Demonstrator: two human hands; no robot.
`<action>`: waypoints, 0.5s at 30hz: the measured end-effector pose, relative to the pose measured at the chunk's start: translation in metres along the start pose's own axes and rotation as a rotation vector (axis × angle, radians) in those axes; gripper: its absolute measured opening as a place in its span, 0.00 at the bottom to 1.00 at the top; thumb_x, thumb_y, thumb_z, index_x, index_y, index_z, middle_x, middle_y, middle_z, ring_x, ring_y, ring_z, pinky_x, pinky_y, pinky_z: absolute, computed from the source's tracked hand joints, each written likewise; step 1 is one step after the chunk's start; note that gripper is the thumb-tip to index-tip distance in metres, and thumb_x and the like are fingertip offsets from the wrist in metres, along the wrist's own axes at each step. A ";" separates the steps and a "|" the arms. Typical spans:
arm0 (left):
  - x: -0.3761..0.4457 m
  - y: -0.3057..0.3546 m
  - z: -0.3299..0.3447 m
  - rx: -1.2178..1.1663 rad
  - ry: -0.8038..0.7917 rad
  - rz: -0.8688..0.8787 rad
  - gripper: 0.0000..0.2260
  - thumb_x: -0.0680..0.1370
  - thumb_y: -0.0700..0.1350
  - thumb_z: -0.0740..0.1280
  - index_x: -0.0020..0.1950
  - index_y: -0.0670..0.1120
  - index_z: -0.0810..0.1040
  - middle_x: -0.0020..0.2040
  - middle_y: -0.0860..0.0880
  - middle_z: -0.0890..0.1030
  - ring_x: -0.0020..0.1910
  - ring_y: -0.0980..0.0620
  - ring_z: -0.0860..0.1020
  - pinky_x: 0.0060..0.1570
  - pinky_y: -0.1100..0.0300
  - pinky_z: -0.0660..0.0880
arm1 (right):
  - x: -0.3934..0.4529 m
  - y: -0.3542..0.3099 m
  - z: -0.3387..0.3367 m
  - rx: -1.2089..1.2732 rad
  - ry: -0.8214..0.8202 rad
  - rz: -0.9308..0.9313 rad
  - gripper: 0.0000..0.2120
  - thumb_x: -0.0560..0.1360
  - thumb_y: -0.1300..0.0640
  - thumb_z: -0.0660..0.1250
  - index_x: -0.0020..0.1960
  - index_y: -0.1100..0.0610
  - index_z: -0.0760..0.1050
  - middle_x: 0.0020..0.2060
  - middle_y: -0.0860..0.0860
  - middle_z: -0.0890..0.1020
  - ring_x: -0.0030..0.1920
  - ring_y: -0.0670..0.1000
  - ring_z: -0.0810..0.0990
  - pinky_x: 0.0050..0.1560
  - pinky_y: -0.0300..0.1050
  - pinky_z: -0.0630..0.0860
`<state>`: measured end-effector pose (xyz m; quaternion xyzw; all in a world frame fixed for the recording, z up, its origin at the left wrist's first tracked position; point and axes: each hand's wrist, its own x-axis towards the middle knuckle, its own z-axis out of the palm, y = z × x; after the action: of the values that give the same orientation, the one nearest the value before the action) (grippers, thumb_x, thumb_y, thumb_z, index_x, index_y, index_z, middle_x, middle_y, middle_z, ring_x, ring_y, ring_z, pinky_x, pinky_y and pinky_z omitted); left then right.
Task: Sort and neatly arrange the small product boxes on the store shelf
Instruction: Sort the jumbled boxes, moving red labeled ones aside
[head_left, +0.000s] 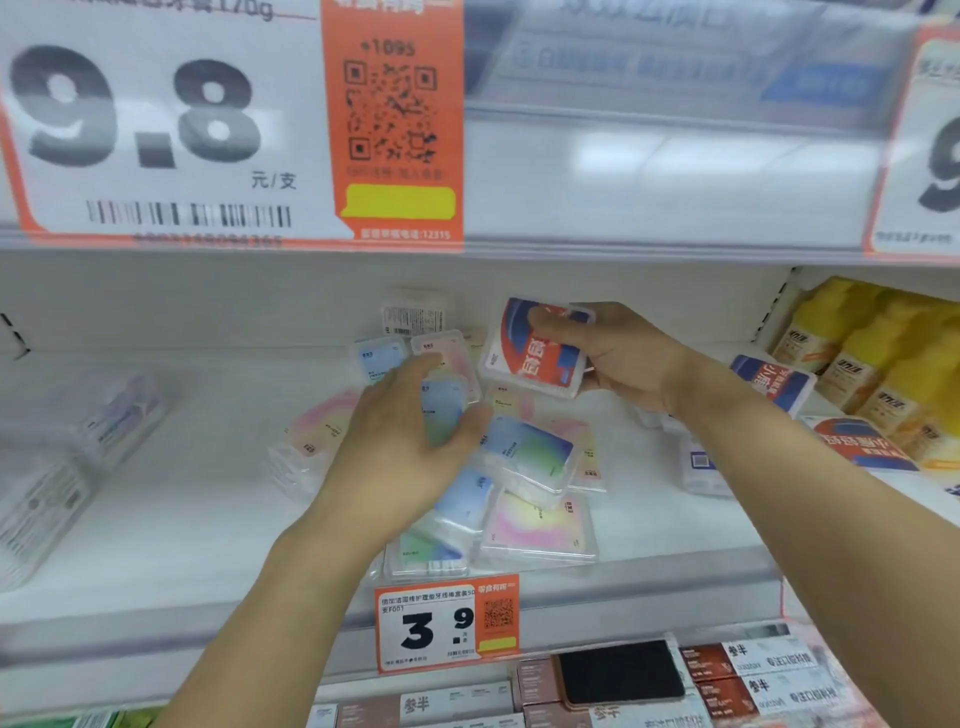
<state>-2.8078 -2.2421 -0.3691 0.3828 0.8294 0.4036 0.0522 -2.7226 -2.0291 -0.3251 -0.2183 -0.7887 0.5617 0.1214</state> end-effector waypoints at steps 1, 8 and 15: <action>0.001 0.005 0.001 -0.146 0.026 -0.025 0.28 0.74 0.63 0.66 0.72 0.60 0.64 0.66 0.63 0.71 0.64 0.62 0.69 0.60 0.65 0.68 | -0.004 -0.002 0.006 -0.008 -0.029 -0.025 0.16 0.77 0.45 0.67 0.55 0.57 0.81 0.47 0.55 0.87 0.47 0.54 0.85 0.53 0.54 0.82; 0.001 -0.002 0.003 -0.316 0.098 -0.079 0.13 0.74 0.55 0.71 0.58 0.56 0.77 0.45 0.58 0.85 0.42 0.62 0.82 0.45 0.58 0.80 | 0.036 -0.008 0.033 -0.287 0.105 -0.024 0.18 0.82 0.47 0.58 0.52 0.58 0.81 0.47 0.51 0.84 0.46 0.52 0.81 0.44 0.43 0.75; 0.004 -0.027 -0.026 -0.275 0.291 -0.127 0.07 0.79 0.50 0.65 0.55 0.56 0.79 0.44 0.61 0.83 0.41 0.66 0.80 0.33 0.74 0.71 | 0.105 0.001 0.066 -0.581 -0.054 -0.068 0.34 0.73 0.46 0.74 0.74 0.48 0.63 0.65 0.50 0.73 0.61 0.52 0.75 0.58 0.45 0.74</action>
<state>-2.8369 -2.2662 -0.3705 0.2568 0.7877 0.5598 0.0091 -2.8429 -2.0331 -0.3539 -0.2023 -0.9263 0.3136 0.0514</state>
